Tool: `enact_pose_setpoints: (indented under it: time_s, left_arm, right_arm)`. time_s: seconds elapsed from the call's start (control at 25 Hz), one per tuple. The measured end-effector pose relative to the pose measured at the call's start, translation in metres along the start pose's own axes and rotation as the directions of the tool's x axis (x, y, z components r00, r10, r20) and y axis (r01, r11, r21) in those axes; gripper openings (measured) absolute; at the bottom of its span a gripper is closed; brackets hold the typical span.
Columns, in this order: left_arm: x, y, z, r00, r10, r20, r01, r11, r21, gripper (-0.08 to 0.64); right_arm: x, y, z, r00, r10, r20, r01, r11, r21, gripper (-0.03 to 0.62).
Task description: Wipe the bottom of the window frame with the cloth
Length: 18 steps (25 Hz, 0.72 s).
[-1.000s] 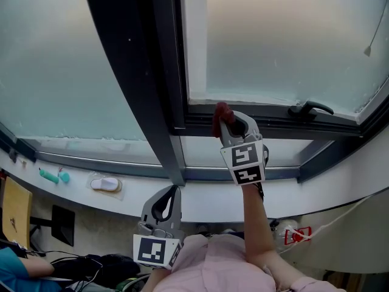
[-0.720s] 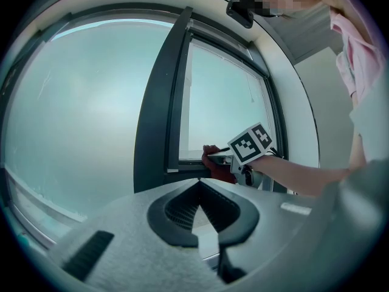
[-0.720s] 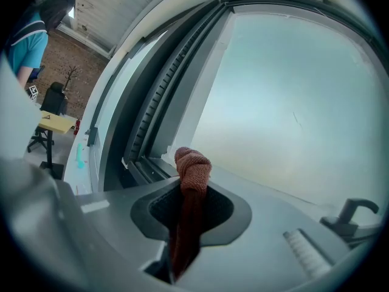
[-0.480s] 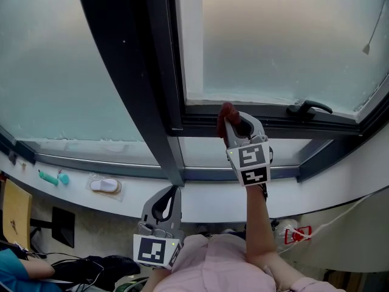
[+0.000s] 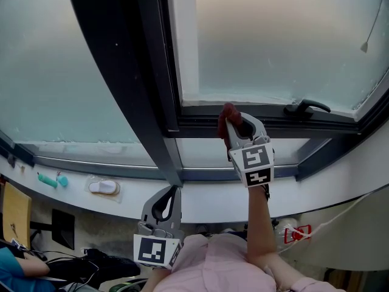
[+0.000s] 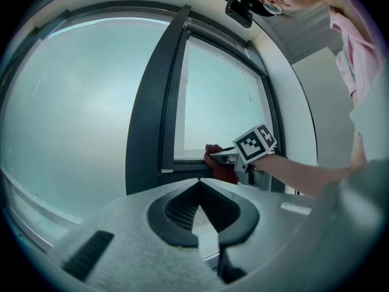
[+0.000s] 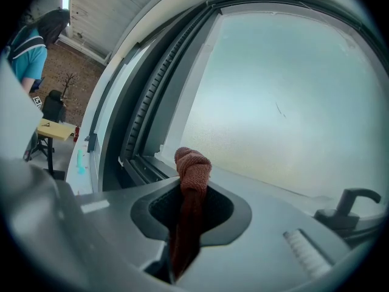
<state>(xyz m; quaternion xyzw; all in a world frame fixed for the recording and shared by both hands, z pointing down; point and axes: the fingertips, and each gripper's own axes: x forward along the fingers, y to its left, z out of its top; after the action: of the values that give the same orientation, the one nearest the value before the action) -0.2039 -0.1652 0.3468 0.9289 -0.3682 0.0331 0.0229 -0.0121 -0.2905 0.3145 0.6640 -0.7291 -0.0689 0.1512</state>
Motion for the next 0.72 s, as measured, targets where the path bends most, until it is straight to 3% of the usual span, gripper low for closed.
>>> enact_pose_setpoints:
  time_s: [0.56, 0.72]
  left_arm:
    - [0.017, -0.026, 0.000, 0.999, -0.033, -0.013, 0.033, 0.999, 0.001, -0.005]
    - [0.018, -0.028, 0.003, 1.000, -0.003, -0.011, 0.003, 1.000, -0.004, -0.005]
  right_arm:
    - [-0.015, -0.025, -0.010, 0.999, -0.034, 0.003, 0.034, 0.999, -0.002, 0.063]
    - [-0.015, -0.026, -0.010, 1.000, -0.014, 0.006, 0.014, 1.000, 0.010, 0.063]
